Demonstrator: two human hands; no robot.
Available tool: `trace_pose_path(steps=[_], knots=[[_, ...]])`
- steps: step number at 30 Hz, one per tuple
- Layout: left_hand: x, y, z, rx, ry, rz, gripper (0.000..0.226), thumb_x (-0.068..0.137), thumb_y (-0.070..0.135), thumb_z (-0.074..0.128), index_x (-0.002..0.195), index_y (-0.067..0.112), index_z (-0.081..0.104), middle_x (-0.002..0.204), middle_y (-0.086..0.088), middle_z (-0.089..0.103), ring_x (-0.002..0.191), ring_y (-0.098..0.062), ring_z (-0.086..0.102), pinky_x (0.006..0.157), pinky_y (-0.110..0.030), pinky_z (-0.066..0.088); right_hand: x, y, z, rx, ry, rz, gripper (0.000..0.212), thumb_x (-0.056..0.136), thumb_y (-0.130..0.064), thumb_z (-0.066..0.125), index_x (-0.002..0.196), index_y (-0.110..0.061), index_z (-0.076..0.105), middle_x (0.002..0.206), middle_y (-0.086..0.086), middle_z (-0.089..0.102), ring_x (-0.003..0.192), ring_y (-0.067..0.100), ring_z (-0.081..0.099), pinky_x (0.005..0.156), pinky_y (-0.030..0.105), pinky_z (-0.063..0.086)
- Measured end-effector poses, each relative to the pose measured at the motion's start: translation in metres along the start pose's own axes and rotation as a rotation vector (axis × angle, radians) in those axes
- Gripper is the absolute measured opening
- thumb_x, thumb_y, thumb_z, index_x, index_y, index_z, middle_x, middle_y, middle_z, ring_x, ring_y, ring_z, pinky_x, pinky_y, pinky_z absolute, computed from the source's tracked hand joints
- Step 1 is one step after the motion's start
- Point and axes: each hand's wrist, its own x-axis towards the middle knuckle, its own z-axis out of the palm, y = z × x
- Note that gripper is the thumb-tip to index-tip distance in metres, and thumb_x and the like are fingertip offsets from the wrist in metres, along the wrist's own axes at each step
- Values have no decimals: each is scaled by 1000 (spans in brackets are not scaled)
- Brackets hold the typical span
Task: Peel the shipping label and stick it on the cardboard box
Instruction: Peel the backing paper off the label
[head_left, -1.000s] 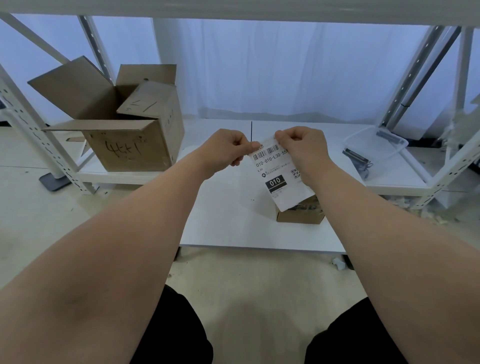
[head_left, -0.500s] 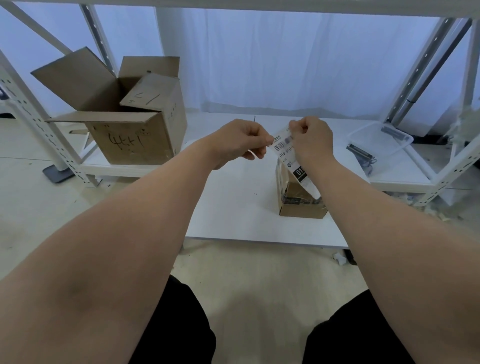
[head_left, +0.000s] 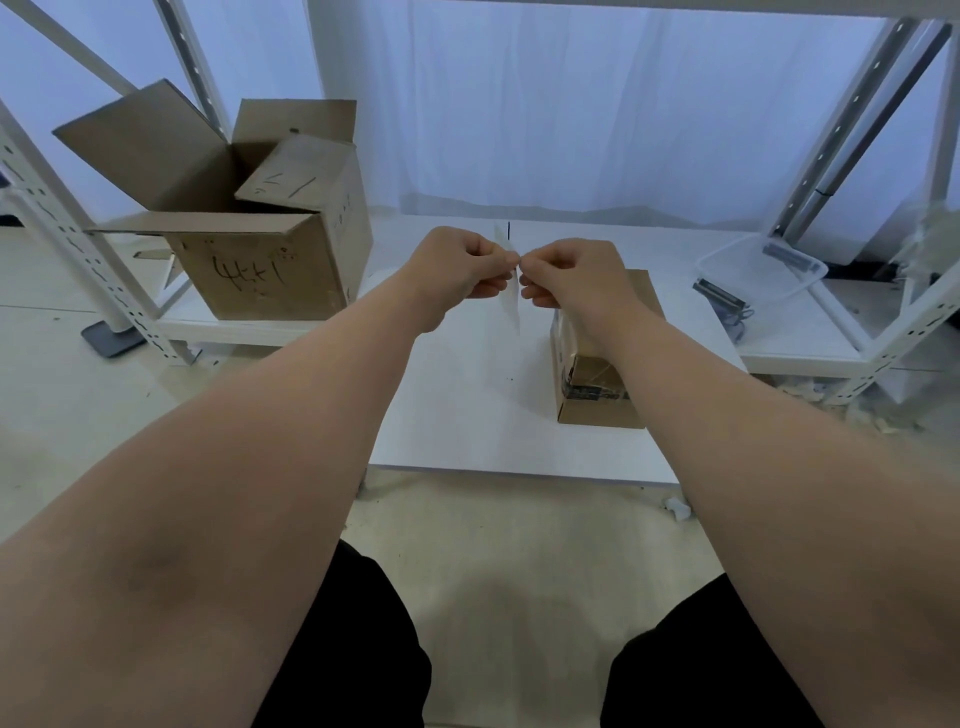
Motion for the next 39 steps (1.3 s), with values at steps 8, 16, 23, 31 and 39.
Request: trace_pose_path(steps=[8, 16, 23, 31, 39], knots=[[-1, -2, 1, 5, -82, -2, 12, 89, 11, 62, 79, 8, 66, 84, -8, 67, 77, -12, 65, 80, -20, 56, 3, 5, -7, 36, -16, 48, 15, 87, -10, 63, 94, 2, 69, 85, 13, 70, 71, 14, 65, 69, 21, 56], [-3, 1, 4, 75, -79, 8, 13, 89, 19, 64, 77, 14, 64, 79, -1, 62, 73, -8, 58, 74, -20, 52, 0, 3, -7, 115, -38, 89, 5, 86, -8, 63, 88, -7, 68, 82, 10, 70, 72, 16, 67, 75, 27, 60], [-2, -1, 3, 113, -107, -1, 11, 89, 19, 63, 79, 15, 66, 82, 2, 63, 79, -9, 58, 79, -21, 50, -2, -1, -5, 124, -60, 74, 29, 88, -4, 61, 117, -4, 57, 96, 14, 65, 71, 17, 66, 72, 29, 61], [-3, -1, -5, 84, -200, -40, 10, 91, 15, 60, 90, 10, 69, 96, -5, 70, 86, -13, 62, 81, -23, 50, -4, -4, -7, 125, -93, 54, 28, 88, 0, 58, 115, -7, 63, 95, 17, 63, 68, 17, 66, 66, 25, 61], [-2, -1, -5, 51, -167, -28, 12, 93, 17, 58, 85, 13, 66, 84, 0, 67, 82, -10, 63, 83, -23, 51, -5, -4, -3, 140, -114, 67, 20, 89, -2, 59, 108, -1, 64, 93, 15, 66, 67, 18, 67, 65, 24, 60]])
